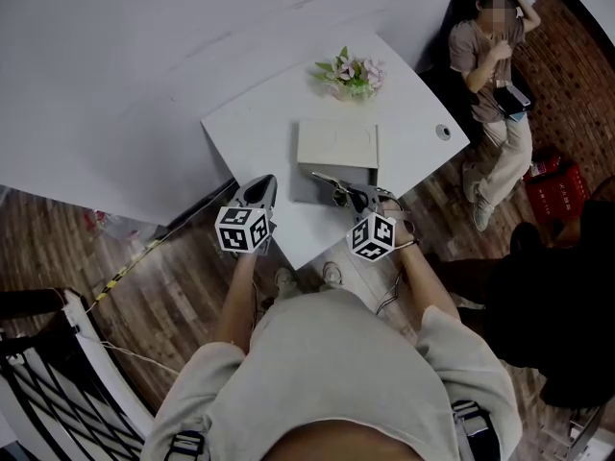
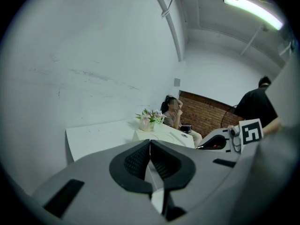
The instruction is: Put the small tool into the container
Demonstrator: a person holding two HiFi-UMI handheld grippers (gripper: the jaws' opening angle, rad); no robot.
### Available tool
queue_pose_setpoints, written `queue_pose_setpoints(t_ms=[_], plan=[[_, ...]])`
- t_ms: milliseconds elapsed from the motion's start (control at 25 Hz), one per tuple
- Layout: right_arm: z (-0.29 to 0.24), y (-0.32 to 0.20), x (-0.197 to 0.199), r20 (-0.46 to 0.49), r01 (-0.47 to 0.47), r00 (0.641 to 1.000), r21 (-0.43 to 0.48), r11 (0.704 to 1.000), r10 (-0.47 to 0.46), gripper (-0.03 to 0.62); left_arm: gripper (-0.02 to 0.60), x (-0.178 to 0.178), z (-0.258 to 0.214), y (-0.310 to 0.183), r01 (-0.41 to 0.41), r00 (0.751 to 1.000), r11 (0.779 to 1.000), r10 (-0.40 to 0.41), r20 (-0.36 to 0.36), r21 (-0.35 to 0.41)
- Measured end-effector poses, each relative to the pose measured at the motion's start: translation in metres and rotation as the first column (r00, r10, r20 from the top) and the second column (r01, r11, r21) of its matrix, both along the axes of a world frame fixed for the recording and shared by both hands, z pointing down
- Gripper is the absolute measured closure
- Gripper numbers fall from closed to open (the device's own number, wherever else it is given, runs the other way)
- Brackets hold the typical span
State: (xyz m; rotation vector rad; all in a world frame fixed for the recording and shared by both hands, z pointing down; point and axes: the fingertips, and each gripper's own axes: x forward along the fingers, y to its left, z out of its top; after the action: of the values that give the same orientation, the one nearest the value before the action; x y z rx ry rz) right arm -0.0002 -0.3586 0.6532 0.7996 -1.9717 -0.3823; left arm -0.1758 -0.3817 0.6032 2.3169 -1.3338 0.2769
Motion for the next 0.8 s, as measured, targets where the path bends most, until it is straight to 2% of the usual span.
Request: queue_pose_setpoints(t_ms=[320, 800], plan=[[0.012, -0.001, 0.000, -0.200, 0.134, 0.972, 0.059, 0.989, -0.119, 0.591, 0.571, -0.004, 0.000, -0.001, 0.001, 1.000, 1.000, -0.001, 0.004, -0.003], [0.035, -0.006, -0.002, -0.245, 0.139, 0.961, 0.033, 0.990, -0.126, 0.591, 0.571, -0.006, -0.004, -0.001, 0.004, 1.000, 1.000, -0.004, 0.009, 0.004]])
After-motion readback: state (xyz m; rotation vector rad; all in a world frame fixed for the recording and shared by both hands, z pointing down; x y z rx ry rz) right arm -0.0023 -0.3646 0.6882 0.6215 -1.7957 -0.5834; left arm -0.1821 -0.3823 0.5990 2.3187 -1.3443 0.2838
